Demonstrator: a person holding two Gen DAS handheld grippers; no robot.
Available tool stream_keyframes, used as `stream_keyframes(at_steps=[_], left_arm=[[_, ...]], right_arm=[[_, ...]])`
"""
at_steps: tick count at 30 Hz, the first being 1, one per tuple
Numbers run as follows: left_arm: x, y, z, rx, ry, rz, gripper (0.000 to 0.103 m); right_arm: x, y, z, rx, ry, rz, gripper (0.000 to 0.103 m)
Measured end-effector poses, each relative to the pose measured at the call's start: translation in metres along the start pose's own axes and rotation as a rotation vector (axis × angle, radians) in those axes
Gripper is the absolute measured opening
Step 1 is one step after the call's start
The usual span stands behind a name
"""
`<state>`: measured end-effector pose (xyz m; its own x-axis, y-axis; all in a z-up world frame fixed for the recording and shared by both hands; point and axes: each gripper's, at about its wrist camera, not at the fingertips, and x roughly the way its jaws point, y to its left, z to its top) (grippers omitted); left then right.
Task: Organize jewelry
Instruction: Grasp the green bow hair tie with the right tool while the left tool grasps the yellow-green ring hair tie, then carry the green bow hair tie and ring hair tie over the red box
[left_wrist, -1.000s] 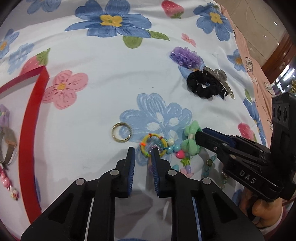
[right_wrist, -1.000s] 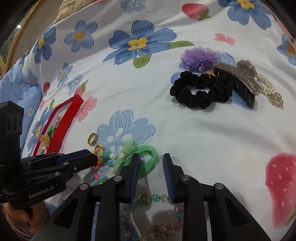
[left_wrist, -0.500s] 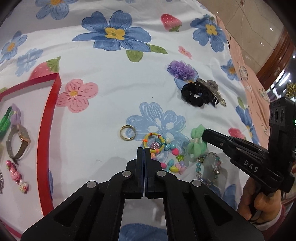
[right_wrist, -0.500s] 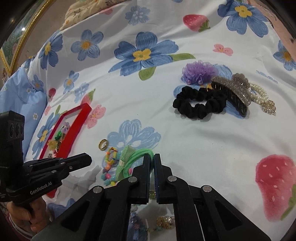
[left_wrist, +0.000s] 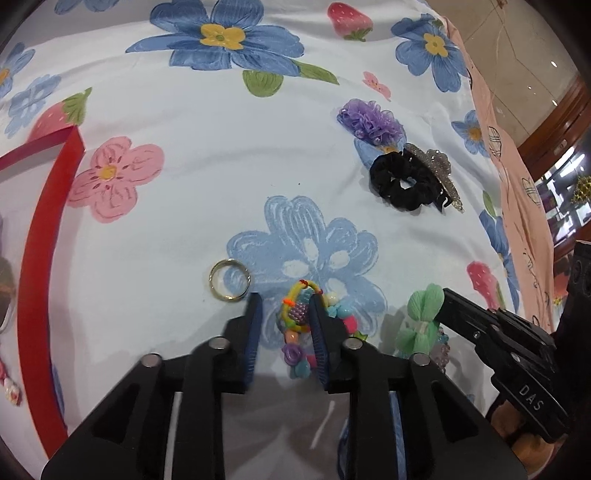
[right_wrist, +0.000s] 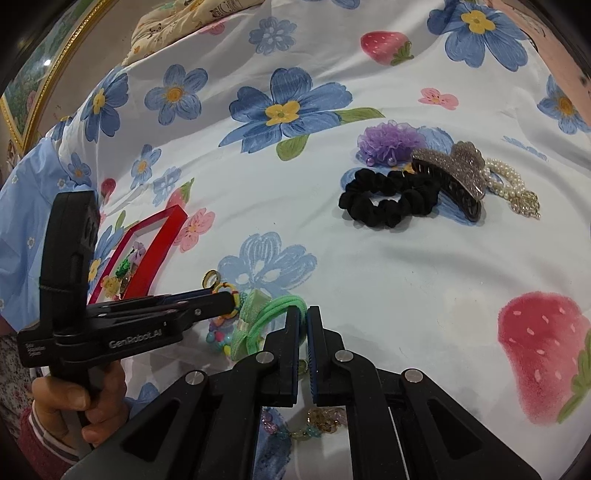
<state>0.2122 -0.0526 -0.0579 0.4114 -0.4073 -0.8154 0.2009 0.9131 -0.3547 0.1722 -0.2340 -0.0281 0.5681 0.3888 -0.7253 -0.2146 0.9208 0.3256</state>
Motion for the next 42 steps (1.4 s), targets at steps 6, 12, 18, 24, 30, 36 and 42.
stream_keyframes(at_steps=[6,12,18,24,30,36,42], left_arm=[[-0.011,-0.002,-0.005,0.031,-0.036,0.015,0.010],[-0.041,0.011,-0.017,-0.006,-0.074,-0.009,0.010],[-0.061,0.027,-0.035,-0.034,-0.073,-0.009,0.010],[-0.057,0.037,-0.053,-0.028,-0.021,0.043,0.010],[-0.060,0.041,-0.058,-0.016,-0.027,0.071,0.008],[-0.071,0.039,-0.063,-0.001,-0.055,0.078,0.004],[-0.081,0.047,-0.072,-0.019,-0.070,0.092,0.004]], right_arm=[[0.002,-0.002,0.000,0.009,0.002,0.001,0.004],[-0.002,0.010,0.001,-0.003,-0.006,0.027,0.004],[-0.001,0.031,-0.001,-0.035,0.001,0.054,0.004],[0.001,0.042,-0.009,-0.053,0.015,0.064,0.004],[-0.001,0.041,-0.010,-0.051,0.014,0.062,0.004],[-0.003,0.043,-0.010,-0.054,0.009,0.065,0.004],[-0.003,0.051,-0.011,-0.059,0.013,0.079,0.004]])
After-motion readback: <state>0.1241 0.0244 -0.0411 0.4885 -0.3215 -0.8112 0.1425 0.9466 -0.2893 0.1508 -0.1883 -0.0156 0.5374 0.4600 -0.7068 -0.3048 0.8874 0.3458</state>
